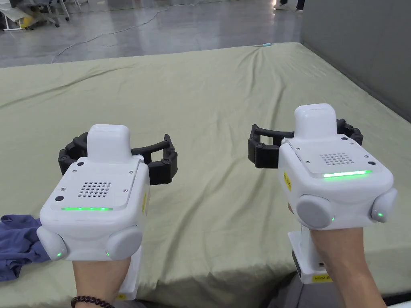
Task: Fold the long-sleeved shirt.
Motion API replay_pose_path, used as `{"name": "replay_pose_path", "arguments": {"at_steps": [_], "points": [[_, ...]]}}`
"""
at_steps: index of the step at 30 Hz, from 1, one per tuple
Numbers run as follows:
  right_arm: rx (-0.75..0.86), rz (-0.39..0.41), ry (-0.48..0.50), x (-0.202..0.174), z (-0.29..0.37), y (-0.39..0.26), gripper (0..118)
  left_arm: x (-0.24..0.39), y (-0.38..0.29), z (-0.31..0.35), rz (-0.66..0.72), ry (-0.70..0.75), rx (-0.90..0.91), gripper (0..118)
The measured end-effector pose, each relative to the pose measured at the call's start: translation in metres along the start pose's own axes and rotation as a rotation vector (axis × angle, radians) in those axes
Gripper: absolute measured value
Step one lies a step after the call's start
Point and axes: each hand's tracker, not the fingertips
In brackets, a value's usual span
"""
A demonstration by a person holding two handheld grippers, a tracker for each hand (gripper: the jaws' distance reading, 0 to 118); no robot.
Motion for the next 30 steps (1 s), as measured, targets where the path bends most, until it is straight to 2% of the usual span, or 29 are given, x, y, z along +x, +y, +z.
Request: {"name": "replay_pose_path", "arguments": {"at_steps": [30], "points": [[-0.008,0.006,0.008,-0.0031,0.0022,0.0032,118,0.0003,0.0038,0.0026,0.002,-0.003,0.003,118]]}}
